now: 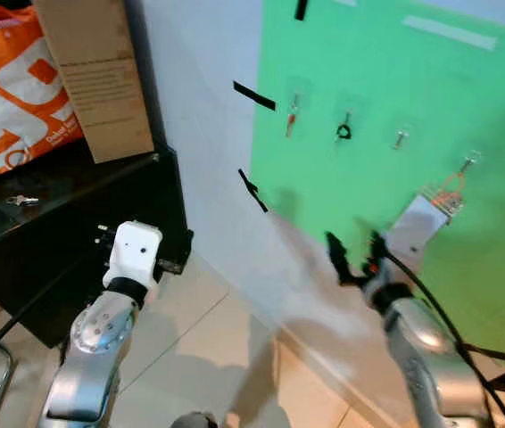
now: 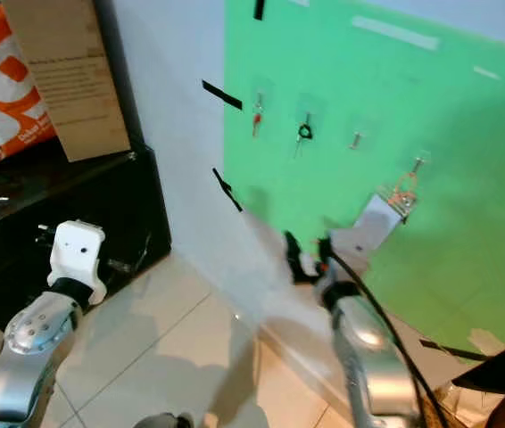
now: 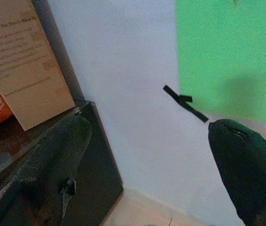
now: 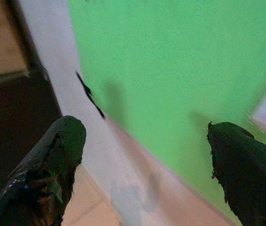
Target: Hang keys on a hook
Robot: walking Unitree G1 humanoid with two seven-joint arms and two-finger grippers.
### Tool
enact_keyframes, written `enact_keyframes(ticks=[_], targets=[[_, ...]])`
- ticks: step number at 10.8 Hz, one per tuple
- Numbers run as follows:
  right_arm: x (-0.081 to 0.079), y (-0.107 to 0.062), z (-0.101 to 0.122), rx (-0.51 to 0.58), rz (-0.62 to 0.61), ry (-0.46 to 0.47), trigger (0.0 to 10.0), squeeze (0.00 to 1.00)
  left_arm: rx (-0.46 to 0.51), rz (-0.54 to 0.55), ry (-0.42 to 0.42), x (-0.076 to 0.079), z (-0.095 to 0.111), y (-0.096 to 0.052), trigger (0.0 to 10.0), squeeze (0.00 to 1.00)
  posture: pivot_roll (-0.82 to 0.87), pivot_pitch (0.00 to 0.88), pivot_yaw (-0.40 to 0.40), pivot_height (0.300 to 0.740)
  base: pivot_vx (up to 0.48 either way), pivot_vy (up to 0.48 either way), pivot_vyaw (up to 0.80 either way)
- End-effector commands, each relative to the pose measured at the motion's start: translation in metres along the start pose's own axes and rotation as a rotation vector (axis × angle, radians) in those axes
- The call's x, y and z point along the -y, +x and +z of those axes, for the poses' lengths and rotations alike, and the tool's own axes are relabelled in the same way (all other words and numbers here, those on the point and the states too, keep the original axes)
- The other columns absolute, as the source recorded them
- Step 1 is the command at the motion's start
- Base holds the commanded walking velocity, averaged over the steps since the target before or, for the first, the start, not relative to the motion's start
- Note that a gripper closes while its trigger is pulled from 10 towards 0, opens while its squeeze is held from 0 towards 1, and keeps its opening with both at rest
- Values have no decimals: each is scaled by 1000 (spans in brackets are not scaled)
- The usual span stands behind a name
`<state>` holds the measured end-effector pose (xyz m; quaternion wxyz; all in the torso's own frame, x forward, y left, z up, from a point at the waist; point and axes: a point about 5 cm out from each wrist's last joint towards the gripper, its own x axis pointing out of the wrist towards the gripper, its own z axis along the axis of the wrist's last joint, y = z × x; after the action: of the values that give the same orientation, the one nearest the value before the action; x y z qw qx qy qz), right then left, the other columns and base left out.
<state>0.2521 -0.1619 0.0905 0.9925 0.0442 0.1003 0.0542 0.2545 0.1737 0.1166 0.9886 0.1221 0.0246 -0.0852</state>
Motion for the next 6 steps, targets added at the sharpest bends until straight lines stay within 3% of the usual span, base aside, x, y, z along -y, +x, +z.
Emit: enact_keyframes(ticks=[1,2,6], targets=[[-4,0,4,14,21,2,10000,1000,1,5,1,-2,0,1,10000,0,-29,0,-28,740,0,0,800],[-5,-2,4,15,38,-27,10000,1000,18,-20,-1,1,3,1,10000,0,-32,0,-28,740,0,0,800],[-8,-4,3,2,85,-37,10000,1000,15,-37,-21,7,2,-1,10000,0,-33,0,-40,740,279,0,800]])
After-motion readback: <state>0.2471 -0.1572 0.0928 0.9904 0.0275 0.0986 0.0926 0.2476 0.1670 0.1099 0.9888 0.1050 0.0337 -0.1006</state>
